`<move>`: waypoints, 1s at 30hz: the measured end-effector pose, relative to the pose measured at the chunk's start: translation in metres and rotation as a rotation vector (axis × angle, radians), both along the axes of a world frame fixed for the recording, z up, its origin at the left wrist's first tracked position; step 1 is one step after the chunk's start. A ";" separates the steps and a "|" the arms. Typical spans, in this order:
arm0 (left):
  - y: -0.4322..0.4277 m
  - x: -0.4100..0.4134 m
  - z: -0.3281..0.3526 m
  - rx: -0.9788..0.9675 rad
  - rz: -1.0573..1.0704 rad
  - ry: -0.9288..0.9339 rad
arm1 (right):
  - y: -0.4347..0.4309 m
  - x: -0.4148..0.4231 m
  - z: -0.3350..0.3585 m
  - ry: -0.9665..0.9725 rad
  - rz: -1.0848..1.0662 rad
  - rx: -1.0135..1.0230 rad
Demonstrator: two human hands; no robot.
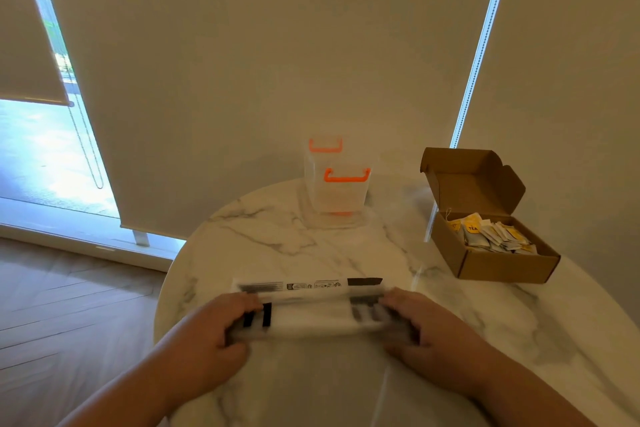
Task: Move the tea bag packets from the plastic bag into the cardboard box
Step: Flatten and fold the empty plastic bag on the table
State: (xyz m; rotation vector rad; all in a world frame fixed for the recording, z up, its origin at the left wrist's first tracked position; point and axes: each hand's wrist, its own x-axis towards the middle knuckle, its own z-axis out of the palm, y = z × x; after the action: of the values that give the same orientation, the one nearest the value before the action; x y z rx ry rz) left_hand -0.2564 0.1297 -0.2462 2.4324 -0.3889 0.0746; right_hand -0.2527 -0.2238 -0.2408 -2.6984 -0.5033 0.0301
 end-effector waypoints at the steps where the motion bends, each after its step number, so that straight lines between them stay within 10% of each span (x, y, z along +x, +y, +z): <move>1: 0.000 0.000 -0.002 0.005 -0.013 -0.032 | -0.001 0.000 0.000 -0.016 0.028 -0.022; 20: -0.011 0.004 0.000 -0.086 0.204 -0.154 | 0.013 0.009 0.000 -0.193 -0.298 0.063; 30: -0.038 0.024 -0.004 0.319 0.388 -0.354 | 0.024 0.017 -0.008 -0.277 -0.409 -0.027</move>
State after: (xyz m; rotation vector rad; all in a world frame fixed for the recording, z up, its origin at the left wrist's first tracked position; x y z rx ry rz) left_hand -0.2328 0.0917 -0.2501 2.7838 -0.0769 0.6628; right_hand -0.2360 -0.1999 -0.2489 -2.7918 -0.0175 -0.4556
